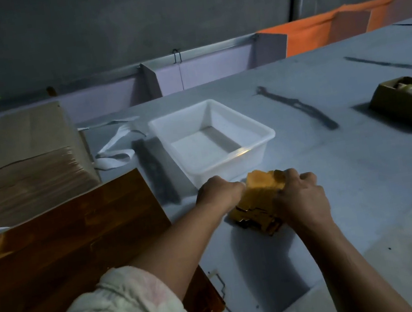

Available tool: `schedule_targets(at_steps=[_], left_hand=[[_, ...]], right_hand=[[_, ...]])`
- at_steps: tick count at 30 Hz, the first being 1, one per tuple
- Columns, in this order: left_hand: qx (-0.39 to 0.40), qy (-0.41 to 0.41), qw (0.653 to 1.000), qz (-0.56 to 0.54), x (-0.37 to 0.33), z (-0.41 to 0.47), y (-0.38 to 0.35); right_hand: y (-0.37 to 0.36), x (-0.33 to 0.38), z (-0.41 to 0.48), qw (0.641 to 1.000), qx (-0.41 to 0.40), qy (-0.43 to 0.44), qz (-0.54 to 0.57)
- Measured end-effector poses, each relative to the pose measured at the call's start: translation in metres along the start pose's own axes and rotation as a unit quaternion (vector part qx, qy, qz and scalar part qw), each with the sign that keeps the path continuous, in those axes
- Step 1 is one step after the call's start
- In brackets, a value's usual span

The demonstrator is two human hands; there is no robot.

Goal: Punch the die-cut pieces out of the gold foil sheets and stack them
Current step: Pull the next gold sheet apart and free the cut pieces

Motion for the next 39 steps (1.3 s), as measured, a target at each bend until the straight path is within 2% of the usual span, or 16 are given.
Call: schedule_targets(at_steps=[4, 9, 13, 21, 25, 28, 30, 33, 36, 39], left_hand=[[0.013, 0.031, 0.999, 0.014, -0.003, 0.010, -0.020], [0.034, 0.044, 0.998, 0.031, -0.008, 0.017, -0.029], [0.089, 0.088, 0.992, -0.007, 0.000, 0.015, -0.040], [0.181, 0.124, 0.971, -0.091, 0.014, 0.013, -0.056], [0.173, 0.102, 0.975, -0.092, 0.018, 0.009, -0.036], [0.165, 0.055, 0.983, -0.050, 0.015, 0.002, -0.006], [0.152, 0.023, 0.988, -0.007, 0.015, -0.005, 0.017], [0.136, -0.012, 0.989, 0.048, 0.018, -0.019, 0.051], [0.133, -0.054, 0.985, 0.101, 0.024, -0.033, 0.079], [0.083, -0.090, 0.982, 0.144, 0.032, -0.042, 0.115]], right_hand=[[-0.012, -0.011, 0.001, 0.999, 0.036, -0.012, 0.028], [-0.018, -0.009, 0.004, 0.998, 0.031, -0.006, 0.060], [-0.020, -0.009, 0.006, 0.996, 0.036, -0.012, 0.077], [-0.031, -0.008, 0.003, 0.993, 0.046, -0.008, 0.111], [-0.034, -0.005, 0.000, 0.988, 0.060, -0.005, 0.142], [-0.020, 0.004, -0.002, 0.985, 0.005, 0.024, 0.171], [-0.014, 0.017, -0.002, 0.973, 0.002, 0.057, 0.223], [-0.023, 0.046, -0.001, 0.944, 0.098, 0.088, 0.304], [-0.041, 0.077, -0.008, 0.891, 0.227, 0.095, 0.382], [-0.058, 0.106, -0.020, 0.854, 0.294, 0.102, 0.418]])
Point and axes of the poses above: each hand's wrist, its own z-axis towards the middle knuckle, its own y-axis out of the back of the hand, x = y × z, the point moved 10 cm from there along z, towards the middle knuckle, and after that the axes turned 3 degrees about y, right-handed, at the moved point
